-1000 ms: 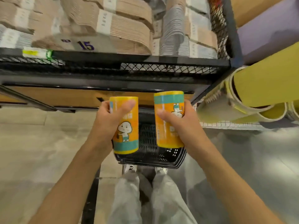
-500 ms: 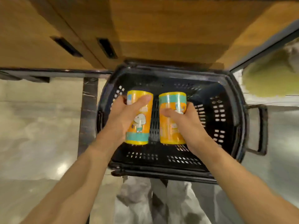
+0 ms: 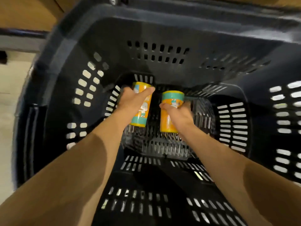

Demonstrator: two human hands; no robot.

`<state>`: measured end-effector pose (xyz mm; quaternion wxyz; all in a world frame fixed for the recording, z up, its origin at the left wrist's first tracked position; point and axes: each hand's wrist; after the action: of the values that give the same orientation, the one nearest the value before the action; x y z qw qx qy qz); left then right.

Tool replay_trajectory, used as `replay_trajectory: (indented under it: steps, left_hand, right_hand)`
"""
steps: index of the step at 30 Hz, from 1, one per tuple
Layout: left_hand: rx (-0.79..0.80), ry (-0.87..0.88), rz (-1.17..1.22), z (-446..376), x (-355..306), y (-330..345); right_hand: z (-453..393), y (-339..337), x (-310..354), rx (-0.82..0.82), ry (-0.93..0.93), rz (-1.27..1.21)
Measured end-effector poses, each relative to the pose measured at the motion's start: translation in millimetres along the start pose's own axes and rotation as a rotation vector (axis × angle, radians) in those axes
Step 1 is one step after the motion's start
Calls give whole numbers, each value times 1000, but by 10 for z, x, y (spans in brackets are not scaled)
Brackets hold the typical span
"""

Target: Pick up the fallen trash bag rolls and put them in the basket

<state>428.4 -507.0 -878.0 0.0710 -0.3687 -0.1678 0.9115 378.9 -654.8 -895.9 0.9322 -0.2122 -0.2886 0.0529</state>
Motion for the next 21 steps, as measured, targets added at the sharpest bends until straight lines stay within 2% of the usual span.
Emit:
replay_trajectory:
  steps: [9, 15, 21]
  left_hand:
    - [-149, 141, -376, -274, 248, 184]
    - [-92, 118, -367, -410, 296, 193]
    - [-74, 126, -316, -432, 340, 215]
  right_hand:
    - [-370, 519, -145, -34, -21, 41]
    - [-332, 568, -1, 45, 58, 26]
    - [-390, 559, 4, 64, 11, 5]
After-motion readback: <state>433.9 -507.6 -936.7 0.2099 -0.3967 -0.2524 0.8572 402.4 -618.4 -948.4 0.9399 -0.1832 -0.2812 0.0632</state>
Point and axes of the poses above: each hand's wrist, its own z-axis away from the middle knuckle, its own y-axis out of the palm, x = y × z, and after that the axes turned 5 degrees about z, right-handed
